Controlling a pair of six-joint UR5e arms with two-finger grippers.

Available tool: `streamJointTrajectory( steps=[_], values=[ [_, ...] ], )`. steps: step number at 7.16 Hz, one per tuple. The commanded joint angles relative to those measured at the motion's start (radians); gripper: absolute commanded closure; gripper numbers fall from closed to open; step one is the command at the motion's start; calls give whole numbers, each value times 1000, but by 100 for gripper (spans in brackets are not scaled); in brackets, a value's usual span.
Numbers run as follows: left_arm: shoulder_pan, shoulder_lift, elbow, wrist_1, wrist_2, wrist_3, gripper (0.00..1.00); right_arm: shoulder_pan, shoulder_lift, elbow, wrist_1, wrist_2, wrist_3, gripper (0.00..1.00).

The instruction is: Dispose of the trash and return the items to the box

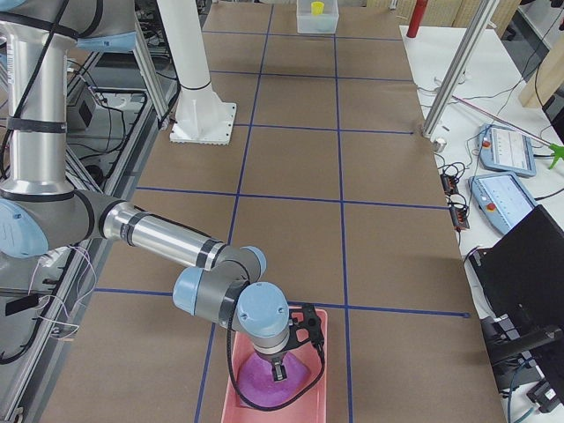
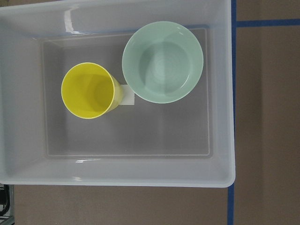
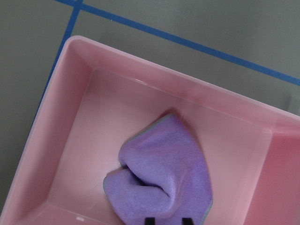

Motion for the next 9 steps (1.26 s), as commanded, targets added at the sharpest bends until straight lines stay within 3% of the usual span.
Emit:
streamJointTrajectory(
  steps=[1, 7, 8, 9],
  values=[
    [-1, 0, 0, 1, -1, 0, 2, -20, 17, 78, 3, 38, 193, 0],
    [-1, 1, 0, 9, -2, 0, 2, -264, 5, 325, 11, 84, 743, 0],
    [-1, 1, 0, 11, -2, 0, 2, -316, -23, 326, 8, 65, 733, 0],
    [-1, 14, -6, 6, -2, 0, 2, -391, -46, 326, 9, -40, 733, 0]
  ],
)
